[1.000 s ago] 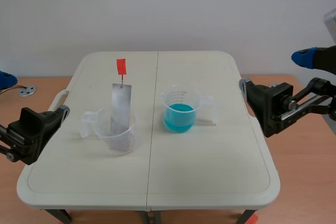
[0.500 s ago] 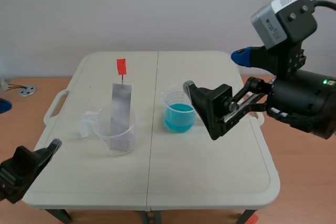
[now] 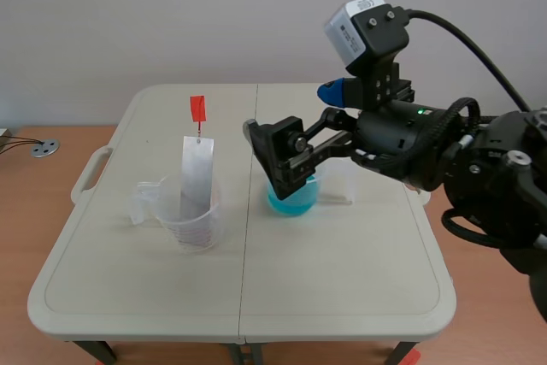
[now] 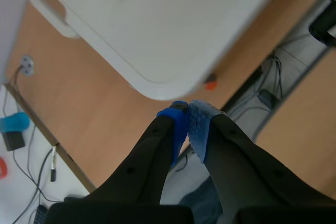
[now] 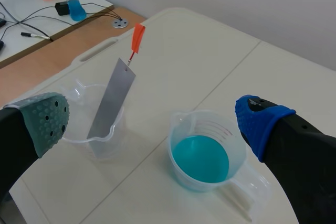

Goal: Hold the metal plate by the orange handle, dip it into the blue solution, take it out and point at it, then put the plate back in the beaker on the left.
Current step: 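Lift the metal plate out of the left beaker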

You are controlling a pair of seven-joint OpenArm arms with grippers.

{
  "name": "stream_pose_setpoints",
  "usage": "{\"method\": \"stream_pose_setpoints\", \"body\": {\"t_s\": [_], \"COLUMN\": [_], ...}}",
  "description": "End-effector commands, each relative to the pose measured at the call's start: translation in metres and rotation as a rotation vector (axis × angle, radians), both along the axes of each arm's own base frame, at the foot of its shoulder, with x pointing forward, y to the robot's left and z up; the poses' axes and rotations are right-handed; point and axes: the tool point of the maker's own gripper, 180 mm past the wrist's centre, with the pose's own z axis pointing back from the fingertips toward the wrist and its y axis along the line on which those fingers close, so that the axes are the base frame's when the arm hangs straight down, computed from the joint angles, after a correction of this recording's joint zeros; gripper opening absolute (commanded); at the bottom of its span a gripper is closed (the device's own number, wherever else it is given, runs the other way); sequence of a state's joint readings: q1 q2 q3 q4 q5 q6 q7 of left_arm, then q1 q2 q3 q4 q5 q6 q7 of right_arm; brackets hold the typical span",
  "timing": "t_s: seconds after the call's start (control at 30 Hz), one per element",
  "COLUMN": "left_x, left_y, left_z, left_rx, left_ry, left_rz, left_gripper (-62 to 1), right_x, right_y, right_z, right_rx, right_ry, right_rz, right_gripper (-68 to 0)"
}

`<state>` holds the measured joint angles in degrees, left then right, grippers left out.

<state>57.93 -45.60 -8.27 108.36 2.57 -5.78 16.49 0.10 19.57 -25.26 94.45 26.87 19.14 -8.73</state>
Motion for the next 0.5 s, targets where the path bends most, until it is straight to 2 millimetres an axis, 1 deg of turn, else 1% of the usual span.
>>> {"method": "stream_pose_setpoints", "body": {"t_s": [0.0, 0.2, 0.3, 0.47], "left_x": [-0.011, -0.056, -0.073, -0.095], "left_y": [0.004, 0.021, 0.031, 0.044], "left_z": [-0.005, -0.028, -0.037, -0.049], "left_rx": [0.012, 0.053, 0.074, 0.077], "left_ry": [0.037, 0.181, 0.235, 0.290], "left_rz": [0.007, 0.024, 0.039, 0.048], "left_gripper": [-59.8, -59.7, -59.7, -59.7], "right_x": [0.005, 0.020, 0.029, 0.039], "right_y": [0.009, 0.031, 0.041, 0.061], "right_z": [0.014, 0.006, -0.001, -0.007], "right_rx": [0.023, 0.032, 0.044, 0.069], "right_ry": [-0.026, 0.041, 0.076, 0.109], "right_rz": [0.014, 0.019, 0.022, 0.058], "right_gripper": [-1.2, -1.2, -1.2, -1.2]}}
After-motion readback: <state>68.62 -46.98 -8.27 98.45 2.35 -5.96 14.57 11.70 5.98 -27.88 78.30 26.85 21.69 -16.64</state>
